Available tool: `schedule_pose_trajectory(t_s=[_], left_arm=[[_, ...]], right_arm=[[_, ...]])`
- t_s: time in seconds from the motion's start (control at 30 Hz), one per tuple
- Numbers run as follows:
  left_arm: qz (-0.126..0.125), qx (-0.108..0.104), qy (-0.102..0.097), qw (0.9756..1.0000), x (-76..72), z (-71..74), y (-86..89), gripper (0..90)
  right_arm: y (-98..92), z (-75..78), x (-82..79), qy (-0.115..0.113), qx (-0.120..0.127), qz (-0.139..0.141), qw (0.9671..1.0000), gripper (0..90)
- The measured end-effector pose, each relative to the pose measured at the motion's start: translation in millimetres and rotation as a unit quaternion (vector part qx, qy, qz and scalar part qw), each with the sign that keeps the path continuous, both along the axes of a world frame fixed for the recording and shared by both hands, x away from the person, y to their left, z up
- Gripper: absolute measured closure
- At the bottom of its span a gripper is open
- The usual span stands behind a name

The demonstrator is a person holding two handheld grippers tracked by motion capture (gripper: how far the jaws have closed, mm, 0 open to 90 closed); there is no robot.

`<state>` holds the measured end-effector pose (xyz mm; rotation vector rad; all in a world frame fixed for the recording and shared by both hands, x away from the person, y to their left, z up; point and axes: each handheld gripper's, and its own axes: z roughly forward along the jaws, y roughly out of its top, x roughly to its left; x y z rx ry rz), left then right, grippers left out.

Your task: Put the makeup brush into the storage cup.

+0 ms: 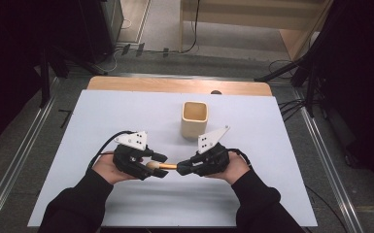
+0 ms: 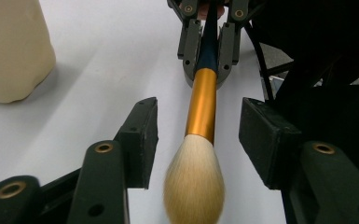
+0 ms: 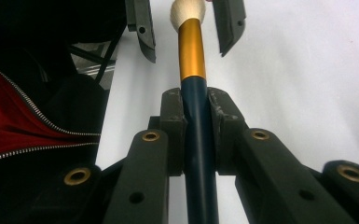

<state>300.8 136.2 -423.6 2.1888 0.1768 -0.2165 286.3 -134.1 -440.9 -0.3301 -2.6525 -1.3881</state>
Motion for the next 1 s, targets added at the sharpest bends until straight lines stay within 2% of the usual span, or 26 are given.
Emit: schedule_pose_trajectory(t_s=[0.43,0.6,0.67,0.73,0.8,0.87,0.9,0.97,1.0], left_arm=[[-0.011,-0.009,-0.003,0.9999,-1.7,1.6,0.5,69.9],[-0.018,-0.007,-0.003,0.9998,-1.4,0.8,-0.6,68.4],[-0.026,0.009,-0.023,0.9994,-3.2,1.5,-2.0,65.2],[-0.029,0.026,-0.023,0.9990,-1.9,4.6,-4.4,61.2],[-0.033,0.037,-0.031,0.9983,0.0,7.4,-5.7,60.8],[-0.041,0.054,-0.033,0.9972,1.6,10.8,-8.6,60.9],[-0.041,0.054,-0.033,0.9972,1.6,10.8,-8.6,62.0],[-0.055,0.066,-0.032,0.9958,3.3,13.5,-11.8,63.3],[-0.055,0.074,-0.031,0.9953,3.9,13.9,-13.8,63.3]], right_arm=[[3.4,0.1,-0.9,0.002,0.014,0.007,0.9999,79.0],[4.0,0.6,-1.1,0.001,0.016,0.007,0.9999,79.0],[5.2,0.5,-1.3,0.002,0.007,0.010,0.9999,79.1],[6.1,-0.1,-1.4,0.002,-0.002,0.009,1.0000,79.0],[7.3,-0.9,-1.5,0.002,-0.008,0.011,0.9999,79.0],[8.2,-1.3,-1.6,0.003,-0.010,0.012,0.9999,79.1],[8.2,-1.3,-1.6,0.003,-0.010,0.012,0.9999,79.1],[8.8,-1.3,-1.3,0.000,-0.013,0.011,0.9999,79.0],[8.8,-1.3,-1.3,0.000,-0.013,0.011,0.9999,79.0]])
